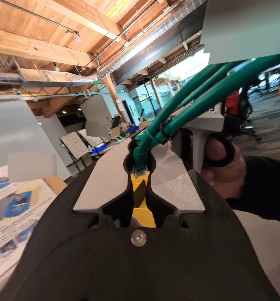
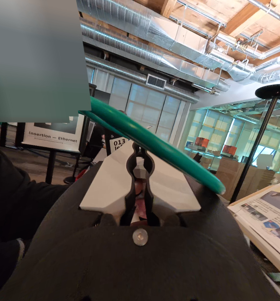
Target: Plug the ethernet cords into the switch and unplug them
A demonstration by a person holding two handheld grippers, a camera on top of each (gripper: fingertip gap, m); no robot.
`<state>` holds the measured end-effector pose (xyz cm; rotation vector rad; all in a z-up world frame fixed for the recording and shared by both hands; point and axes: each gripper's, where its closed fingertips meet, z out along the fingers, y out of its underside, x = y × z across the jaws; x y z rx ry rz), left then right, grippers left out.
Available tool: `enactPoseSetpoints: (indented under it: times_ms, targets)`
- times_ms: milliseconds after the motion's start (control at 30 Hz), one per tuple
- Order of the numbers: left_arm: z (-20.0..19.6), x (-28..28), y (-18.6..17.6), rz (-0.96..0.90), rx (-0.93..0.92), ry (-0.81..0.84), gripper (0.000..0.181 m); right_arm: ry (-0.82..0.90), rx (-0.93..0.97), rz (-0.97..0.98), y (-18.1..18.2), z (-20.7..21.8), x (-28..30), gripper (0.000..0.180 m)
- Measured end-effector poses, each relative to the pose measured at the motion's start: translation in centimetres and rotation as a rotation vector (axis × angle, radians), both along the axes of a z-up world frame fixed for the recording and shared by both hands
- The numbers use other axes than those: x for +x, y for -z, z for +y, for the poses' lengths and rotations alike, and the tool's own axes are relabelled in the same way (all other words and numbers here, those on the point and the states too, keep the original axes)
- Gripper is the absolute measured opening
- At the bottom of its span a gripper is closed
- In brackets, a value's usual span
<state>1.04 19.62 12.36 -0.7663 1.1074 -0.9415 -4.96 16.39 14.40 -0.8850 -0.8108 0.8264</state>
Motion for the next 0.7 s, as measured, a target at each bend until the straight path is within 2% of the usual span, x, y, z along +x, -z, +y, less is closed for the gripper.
enactPoseSetpoints:
  times_ms: [33, 133, 300, 367, 400, 433, 467, 600, 700]
  targets:
    - [-0.2, 0.2, 0.2, 0.008, -0.031, 0.028, 0.012, 0.018, 0.025, -0.015, 0.1, -0.1, 0.0, 0.000]
    - [-1.0, 0.6, 0.5, 0.028, -0.159, 0.157, 0.012, 0.131, 0.145, -0.149, 0.7, -0.3, -0.2, 0.000]
    - [-1.2, 1.2, 1.3, 0.064, -0.218, 0.189, 0.013, 0.339, 0.316, -0.516, 2.9, -0.4, -0.2, 0.000]
    - [-1.3, 1.4, 1.3, 0.068, -0.132, 0.135, 0.013, 0.336, 0.316, -0.560, 3.0, -0.9, 0.1, 0.000]
    - [-1.3, 1.4, 0.9, 0.056, -0.093, 0.101, 0.013, 0.319, 0.302, -0.553, 2.9, -1.2, 0.4, 0.004]
    - [-0.8, 1.0, 0.2, 0.025, -0.036, 0.037, 0.012, 0.299, 0.275, -0.549, 2.9, -1.3, 0.8, 0.016]
    - [-0.3, 0.4, -0.5, 0.004, 0.026, -0.017, 0.012, 0.287, 0.243, -0.552, 3.1, -1.2, 1.4, 0.017]
    - [0.9, -1.3, -2.8, 0.013, 0.306, -0.263, 0.012, 0.239, 0.085, -0.548, 3.9, -0.7, 4.6, 0.007]
    - [0.8, -1.6, -3.6, 0.055, 0.488, -0.378, 0.012, 0.302, 0.029, -0.459, 2.0, -0.5, 7.9, 0.004]
